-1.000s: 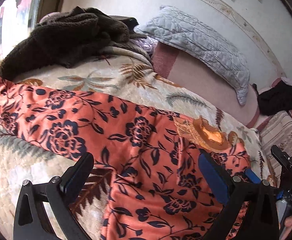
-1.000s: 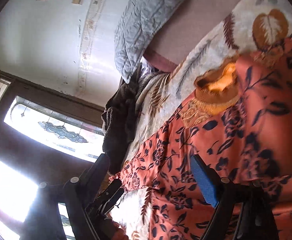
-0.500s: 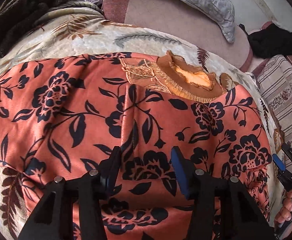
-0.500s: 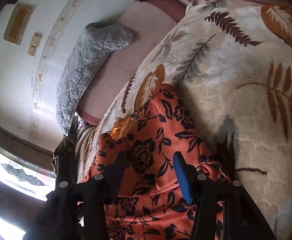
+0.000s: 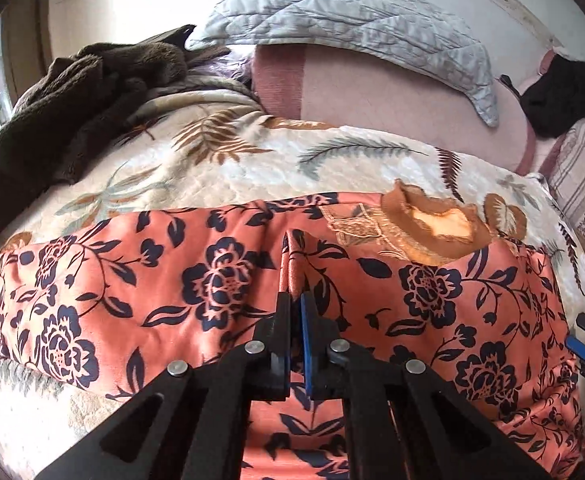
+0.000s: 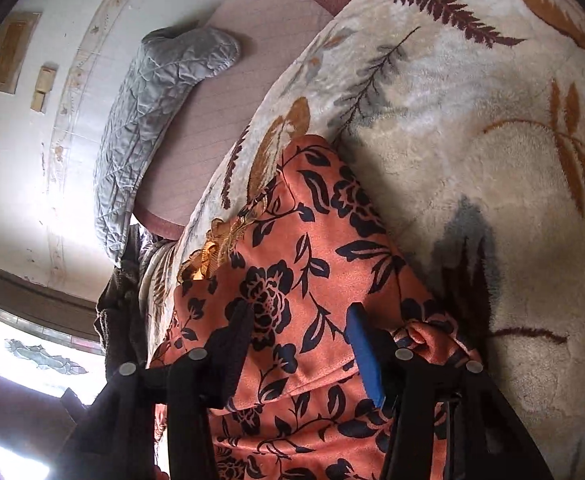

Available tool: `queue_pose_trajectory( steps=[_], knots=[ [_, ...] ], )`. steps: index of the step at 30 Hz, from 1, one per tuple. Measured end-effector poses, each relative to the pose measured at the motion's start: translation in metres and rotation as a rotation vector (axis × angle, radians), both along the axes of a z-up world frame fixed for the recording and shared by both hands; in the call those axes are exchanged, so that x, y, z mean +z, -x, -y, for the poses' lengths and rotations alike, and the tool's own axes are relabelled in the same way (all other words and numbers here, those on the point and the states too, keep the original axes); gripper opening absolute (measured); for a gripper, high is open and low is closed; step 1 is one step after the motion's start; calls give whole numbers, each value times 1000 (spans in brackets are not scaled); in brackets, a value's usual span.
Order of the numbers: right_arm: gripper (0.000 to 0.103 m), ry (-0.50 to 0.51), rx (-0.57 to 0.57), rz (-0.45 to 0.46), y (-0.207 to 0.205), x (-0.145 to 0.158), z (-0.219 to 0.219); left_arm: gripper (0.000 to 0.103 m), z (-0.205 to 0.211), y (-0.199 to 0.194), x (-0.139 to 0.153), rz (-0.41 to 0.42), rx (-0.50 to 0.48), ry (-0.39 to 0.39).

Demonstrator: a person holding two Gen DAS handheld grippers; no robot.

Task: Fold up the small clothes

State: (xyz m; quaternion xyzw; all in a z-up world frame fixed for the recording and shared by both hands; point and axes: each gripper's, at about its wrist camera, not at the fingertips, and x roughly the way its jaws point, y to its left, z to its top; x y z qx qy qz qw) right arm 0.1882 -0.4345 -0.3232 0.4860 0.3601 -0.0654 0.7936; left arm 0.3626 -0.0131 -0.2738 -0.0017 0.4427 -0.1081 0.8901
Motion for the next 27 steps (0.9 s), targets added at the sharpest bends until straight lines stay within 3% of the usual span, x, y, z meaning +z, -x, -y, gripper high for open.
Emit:
queue_pose_trajectory(
  steps=[3, 5, 7, 12, 15, 18, 21, 23, 25, 27],
  knots=[
    [53, 8, 14, -41, -4, -8, -2, 6, -4, -6, -13, -100, -13, 54],
    [53, 17, 35, -67, -8, -13, -2, 14, 4, -4, -21, -133, -18, 6],
    [53, 26, 32, -55, -5, -9, -2, 17, 8, 3, -17, -102, -23, -35],
    [55, 82, 40, 2, 16, 15, -3, 20, -7, 22, 4, -35, -23, -9],
    [55, 117, 91, 28, 35, 33, -12, 33, -16, 45, 15, 13, -51, -14],
    [60, 127, 171, 39, 63, 44, -30, 48, -21, 79, 24, 37, -139, 13],
    [60, 115, 314, 15, 92, 45, -57, 54, -16, 115, 32, 59, -241, 11],
    [60, 130, 405, -19, 109, 46, -79, 55, -12, 137, 33, 65, -267, -30],
    [60, 230, 433, -80, 127, 49, -92, 58, -18, 158, 31, 49, -245, -80],
    [60, 265, 422, -102, 145, 51, -88, 63, -38, 176, 26, 9, -192, -60]
  ],
)
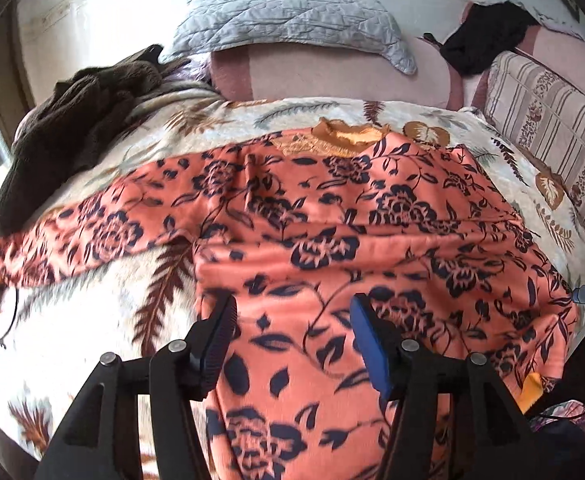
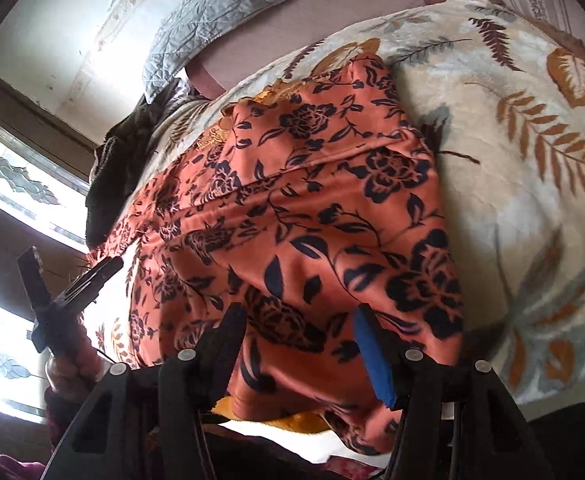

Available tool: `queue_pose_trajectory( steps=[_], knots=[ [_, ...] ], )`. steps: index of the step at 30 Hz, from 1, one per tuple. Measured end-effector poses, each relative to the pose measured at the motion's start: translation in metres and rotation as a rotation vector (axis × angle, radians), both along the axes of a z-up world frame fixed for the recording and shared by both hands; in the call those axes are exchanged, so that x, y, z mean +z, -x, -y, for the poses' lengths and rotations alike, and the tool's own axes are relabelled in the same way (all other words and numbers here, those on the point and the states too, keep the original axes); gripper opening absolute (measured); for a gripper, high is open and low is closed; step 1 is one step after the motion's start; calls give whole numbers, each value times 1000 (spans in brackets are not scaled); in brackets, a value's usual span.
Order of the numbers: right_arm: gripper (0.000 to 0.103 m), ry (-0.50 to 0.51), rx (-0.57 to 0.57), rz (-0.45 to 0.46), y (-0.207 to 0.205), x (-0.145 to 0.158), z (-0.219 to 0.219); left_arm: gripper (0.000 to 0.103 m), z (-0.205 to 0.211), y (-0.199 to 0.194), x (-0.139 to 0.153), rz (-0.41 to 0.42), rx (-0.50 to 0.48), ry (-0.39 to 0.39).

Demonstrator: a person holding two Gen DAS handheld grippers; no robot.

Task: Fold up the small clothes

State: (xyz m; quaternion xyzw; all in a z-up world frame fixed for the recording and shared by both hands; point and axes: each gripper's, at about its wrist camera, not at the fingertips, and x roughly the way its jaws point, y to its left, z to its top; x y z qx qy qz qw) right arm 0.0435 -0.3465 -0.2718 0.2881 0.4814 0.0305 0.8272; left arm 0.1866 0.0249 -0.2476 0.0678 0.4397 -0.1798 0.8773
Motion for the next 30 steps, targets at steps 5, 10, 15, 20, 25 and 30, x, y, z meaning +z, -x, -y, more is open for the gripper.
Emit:
queue_pose_trajectory(
  steps=[5, 10, 15, 20, 25, 30],
  knots=[
    [70, -112, -172, -88, 33, -21, 46, 82, -64, 33, -26, -167, 229, 101],
    [70, -207, -228, -189, 56, -60, 45, 82, -89, 46, -60, -328, 343, 98],
    [70, -281, -335, -222, 62, -96, 38, 51, -82, 57, -75, -404, 323, 142],
    [7, -120, -240, -181, 59, -83, 14, 9, -79, 65, -64, -384, 282, 179],
    [6, 138, -216, -41, 64, -18, 4, 8, -79, 70, -35, -307, 267, 177],
    [5, 352, -254, 50, 81, 35, 17, 7, -96, 81, 0, -195, 290, 136]
  ],
)
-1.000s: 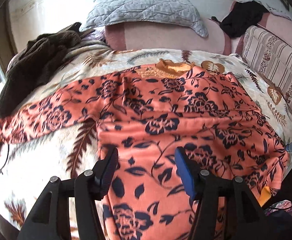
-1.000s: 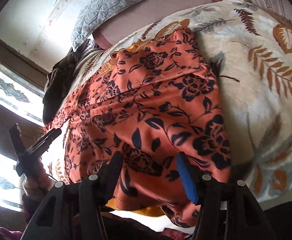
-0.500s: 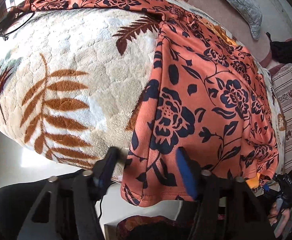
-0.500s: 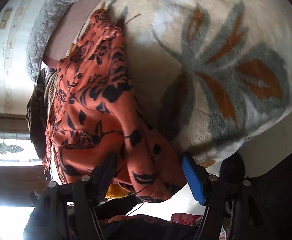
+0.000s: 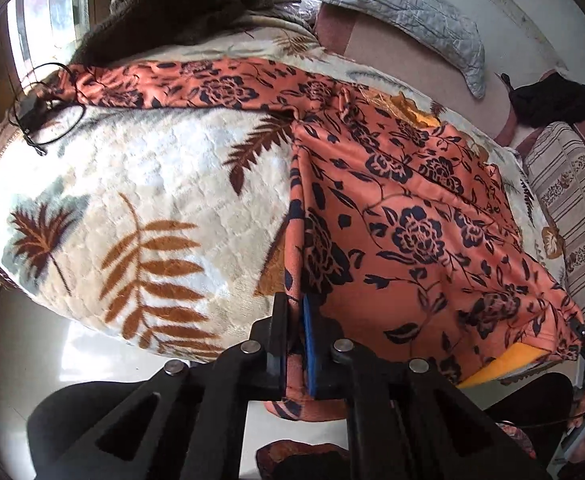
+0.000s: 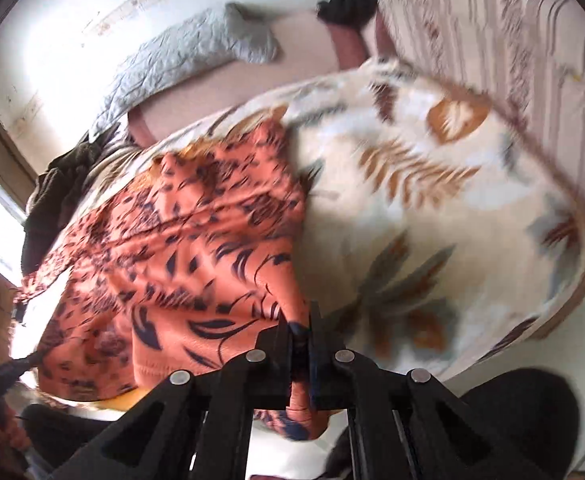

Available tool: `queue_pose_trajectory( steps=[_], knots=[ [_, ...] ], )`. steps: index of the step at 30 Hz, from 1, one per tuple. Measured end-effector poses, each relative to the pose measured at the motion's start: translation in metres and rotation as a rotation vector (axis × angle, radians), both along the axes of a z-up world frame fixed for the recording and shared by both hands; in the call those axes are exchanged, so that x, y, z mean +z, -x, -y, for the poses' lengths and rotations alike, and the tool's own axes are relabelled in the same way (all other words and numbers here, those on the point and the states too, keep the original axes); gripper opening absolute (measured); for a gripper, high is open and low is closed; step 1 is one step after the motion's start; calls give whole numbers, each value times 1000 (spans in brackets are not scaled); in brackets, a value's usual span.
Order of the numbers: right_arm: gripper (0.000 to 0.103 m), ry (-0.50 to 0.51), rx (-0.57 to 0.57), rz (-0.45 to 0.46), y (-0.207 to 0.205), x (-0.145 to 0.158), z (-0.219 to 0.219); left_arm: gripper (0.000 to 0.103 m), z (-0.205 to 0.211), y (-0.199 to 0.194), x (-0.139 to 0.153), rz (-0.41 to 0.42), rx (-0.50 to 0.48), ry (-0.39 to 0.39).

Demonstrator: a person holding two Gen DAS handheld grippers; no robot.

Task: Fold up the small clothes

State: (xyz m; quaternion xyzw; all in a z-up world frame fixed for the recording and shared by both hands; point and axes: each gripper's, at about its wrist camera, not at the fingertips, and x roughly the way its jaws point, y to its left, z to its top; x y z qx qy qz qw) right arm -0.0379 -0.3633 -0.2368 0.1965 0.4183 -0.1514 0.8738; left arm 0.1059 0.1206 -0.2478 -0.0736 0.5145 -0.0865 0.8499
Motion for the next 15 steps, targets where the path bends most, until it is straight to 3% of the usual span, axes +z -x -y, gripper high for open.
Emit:
queue_pose_trajectory(
  steps=[1, 4, 8, 10, 12, 13, 14, 15],
  knots=[
    [5, -9, -8, -20, 1, -2, 6, 2, -6, 0, 2, 7, 24, -34],
    [6, -123, -38, -78, -1, -18, 26, 2, -30, -7, -8, -11, 95, -147],
    [10, -400, -43, -185, 4, -52, 46, 2, -49, -14, -27, -119, 98, -43],
    [10, -468, -58, -159, 10, -54, 49, 5, -36, -11, -26, -114, 84, -36],
    [11, -434, -56, -112, 12, -41, 45, 35, -23, -12, -29, -153, 55, 0],
    [12, -427, -36, -90, 11, -35, 40, 66, -14, -11, -30, -170, 41, 29],
    [13, -433, -10, -70, 5, -33, 33, 81, -6, -7, -31, -173, 24, 49],
    [18, -441, 25, -57, 2, -29, 25, 81, 2, -6, -33, -173, 13, 41]
  ],
)
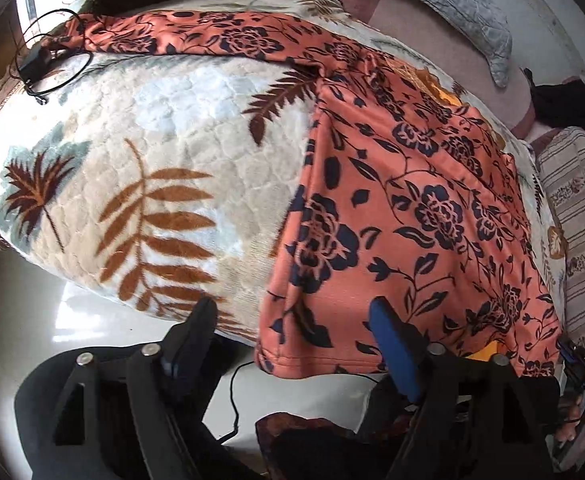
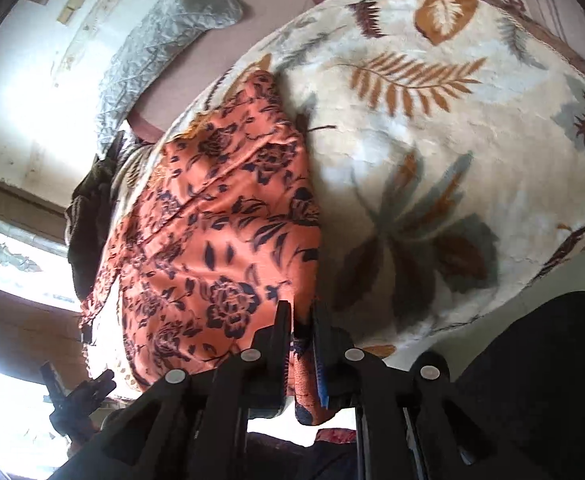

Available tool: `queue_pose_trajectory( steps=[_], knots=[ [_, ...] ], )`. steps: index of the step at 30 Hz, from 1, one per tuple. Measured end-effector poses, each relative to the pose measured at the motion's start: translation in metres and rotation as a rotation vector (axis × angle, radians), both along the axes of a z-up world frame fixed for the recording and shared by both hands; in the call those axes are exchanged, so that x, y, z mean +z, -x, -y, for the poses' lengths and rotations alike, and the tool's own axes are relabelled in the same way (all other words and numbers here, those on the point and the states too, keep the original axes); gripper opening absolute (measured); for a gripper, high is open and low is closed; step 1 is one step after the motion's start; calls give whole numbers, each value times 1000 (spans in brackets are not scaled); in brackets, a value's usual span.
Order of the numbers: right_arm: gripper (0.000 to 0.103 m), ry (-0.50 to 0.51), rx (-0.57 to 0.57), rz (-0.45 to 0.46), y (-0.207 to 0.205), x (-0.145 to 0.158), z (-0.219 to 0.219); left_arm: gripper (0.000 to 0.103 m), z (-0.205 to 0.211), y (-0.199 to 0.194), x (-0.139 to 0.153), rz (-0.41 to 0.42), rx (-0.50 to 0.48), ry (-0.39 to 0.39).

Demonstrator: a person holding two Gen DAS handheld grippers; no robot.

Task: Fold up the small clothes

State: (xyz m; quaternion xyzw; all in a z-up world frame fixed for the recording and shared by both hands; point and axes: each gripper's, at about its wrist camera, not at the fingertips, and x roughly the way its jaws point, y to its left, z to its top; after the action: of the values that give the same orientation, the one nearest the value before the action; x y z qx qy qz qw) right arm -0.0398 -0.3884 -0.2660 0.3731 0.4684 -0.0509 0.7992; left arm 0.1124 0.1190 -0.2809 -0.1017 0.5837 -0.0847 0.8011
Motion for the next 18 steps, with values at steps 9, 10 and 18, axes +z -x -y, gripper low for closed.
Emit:
queue_pose_trajectory(
  steps=[9, 10, 18],
  knots=[
    [29, 34, 119, 80, -2, 13, -36, 48, 14, 5, -59, -189, 7, 87],
    [29, 27, 133, 87, -1, 14, -37, 15, 13, 4, -62, -193, 22, 76],
    [29, -102, 264, 62, -41, -15, -86, 8, 0, 16, -28, -61, 39, 69]
  ],
)
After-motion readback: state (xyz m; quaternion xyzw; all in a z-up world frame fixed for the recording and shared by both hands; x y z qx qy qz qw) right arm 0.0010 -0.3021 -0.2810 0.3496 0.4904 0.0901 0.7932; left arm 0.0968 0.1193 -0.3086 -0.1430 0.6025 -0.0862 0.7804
